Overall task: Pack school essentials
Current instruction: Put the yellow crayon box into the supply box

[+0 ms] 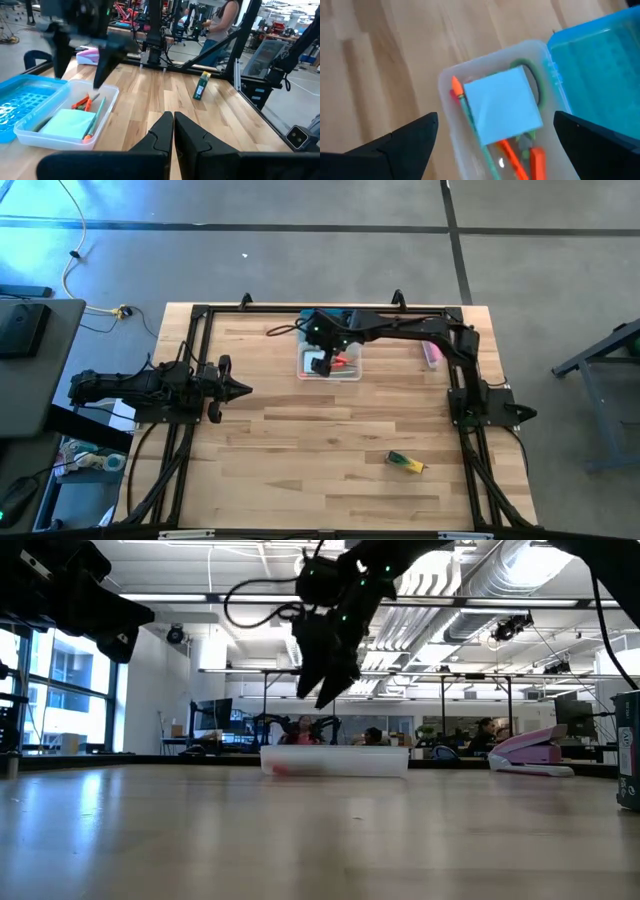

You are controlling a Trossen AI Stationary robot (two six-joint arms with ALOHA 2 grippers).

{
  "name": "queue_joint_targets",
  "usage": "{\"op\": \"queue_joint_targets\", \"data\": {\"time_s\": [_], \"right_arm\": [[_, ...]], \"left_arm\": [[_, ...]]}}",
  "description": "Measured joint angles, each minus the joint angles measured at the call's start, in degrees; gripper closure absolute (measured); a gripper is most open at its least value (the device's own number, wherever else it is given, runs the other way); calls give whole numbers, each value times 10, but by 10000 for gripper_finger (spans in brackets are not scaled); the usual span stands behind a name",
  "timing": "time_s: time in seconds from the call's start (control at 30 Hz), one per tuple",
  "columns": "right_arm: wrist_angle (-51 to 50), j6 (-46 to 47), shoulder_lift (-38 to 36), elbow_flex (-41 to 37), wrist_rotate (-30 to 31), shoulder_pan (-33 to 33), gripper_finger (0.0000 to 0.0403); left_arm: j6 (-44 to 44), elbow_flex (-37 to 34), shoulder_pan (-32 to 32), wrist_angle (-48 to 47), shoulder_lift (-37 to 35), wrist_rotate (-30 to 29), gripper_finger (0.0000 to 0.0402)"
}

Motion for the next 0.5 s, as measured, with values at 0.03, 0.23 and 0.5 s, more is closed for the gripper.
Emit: {"op": "queue_joint_targets", "data": {"time_s": [0.03,0.23,0.5], "right_arm": [[-10,11,-10,0,4,2,20],[-83,61,-61,0,60,28,22],[-184,124,-84,0,101,79,22]], "left_arm": [[0,0,0,0,0,0,396],[0,0,0,0,0,0,396],[0,0,0,0,0,0,396]]}}
